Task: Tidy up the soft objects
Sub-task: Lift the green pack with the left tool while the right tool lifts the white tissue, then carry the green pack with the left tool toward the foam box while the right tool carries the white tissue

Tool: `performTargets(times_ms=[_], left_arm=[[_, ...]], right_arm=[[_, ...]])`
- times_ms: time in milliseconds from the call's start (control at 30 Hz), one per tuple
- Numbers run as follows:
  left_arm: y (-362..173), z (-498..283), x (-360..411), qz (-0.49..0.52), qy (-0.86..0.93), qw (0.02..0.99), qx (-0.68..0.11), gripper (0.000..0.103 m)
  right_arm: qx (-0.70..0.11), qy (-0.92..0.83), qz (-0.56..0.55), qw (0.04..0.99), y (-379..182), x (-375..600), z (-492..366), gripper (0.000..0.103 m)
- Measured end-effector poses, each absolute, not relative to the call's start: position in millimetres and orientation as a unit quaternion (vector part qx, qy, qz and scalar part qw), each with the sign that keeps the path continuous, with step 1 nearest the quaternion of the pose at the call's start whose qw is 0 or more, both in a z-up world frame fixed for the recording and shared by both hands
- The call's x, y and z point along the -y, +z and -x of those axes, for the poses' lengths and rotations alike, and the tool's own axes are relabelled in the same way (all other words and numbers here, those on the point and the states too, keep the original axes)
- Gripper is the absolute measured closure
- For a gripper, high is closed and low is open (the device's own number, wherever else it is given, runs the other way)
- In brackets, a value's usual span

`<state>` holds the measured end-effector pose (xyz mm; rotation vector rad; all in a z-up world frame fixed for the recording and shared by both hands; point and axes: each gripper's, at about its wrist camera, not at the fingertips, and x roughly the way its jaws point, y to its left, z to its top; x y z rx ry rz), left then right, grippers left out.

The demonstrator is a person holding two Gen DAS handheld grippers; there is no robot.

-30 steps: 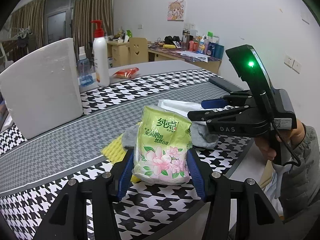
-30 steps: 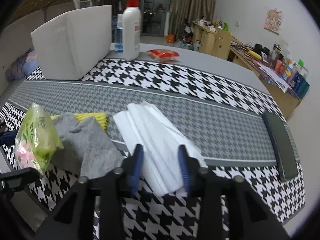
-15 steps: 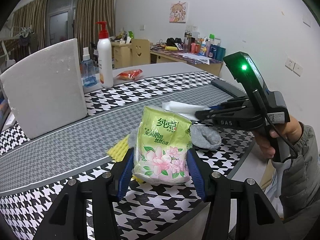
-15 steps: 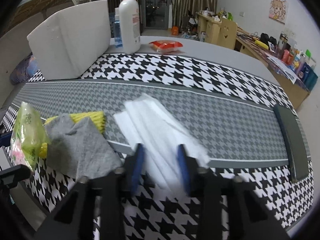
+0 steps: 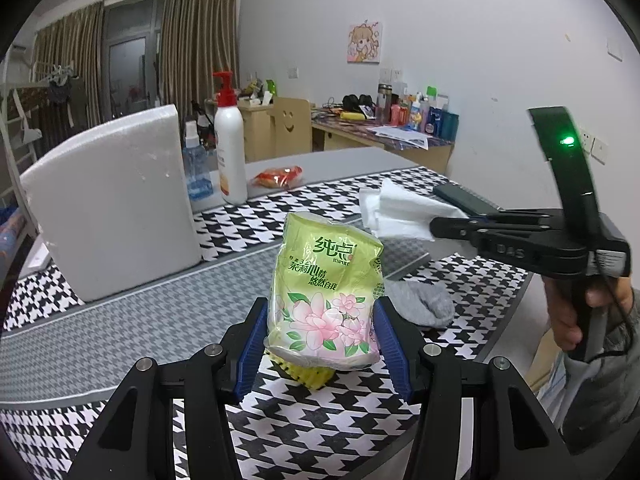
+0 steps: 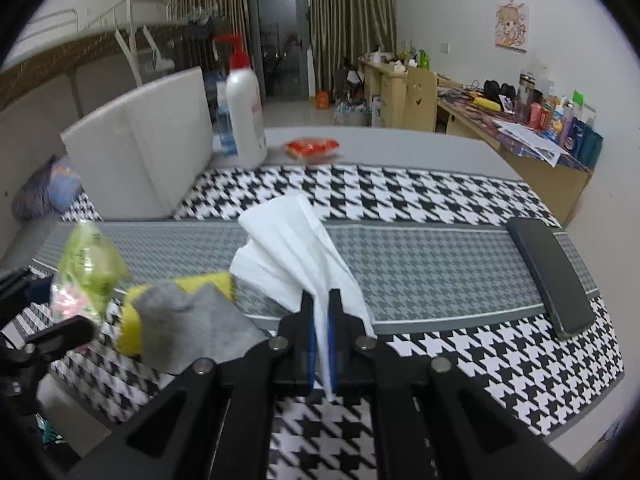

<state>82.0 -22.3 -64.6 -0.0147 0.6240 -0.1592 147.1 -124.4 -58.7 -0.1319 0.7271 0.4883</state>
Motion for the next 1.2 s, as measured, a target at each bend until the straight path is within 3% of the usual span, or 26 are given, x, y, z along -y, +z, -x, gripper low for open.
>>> performTargets(times_ms=[733,1200], left_arm=[[-30,-72,-3,0.004,-0.054,0.963,-0.263,0.049],[-61,-70,2,0.005,-0.064,0.945,-0.32,0.047]], right_arm=[[-0.302,0.266,0.024,0.915,-30,109,-119,0.096],[-0.299,0.259,0.024,0.918,-30,111,-118,0.096]])
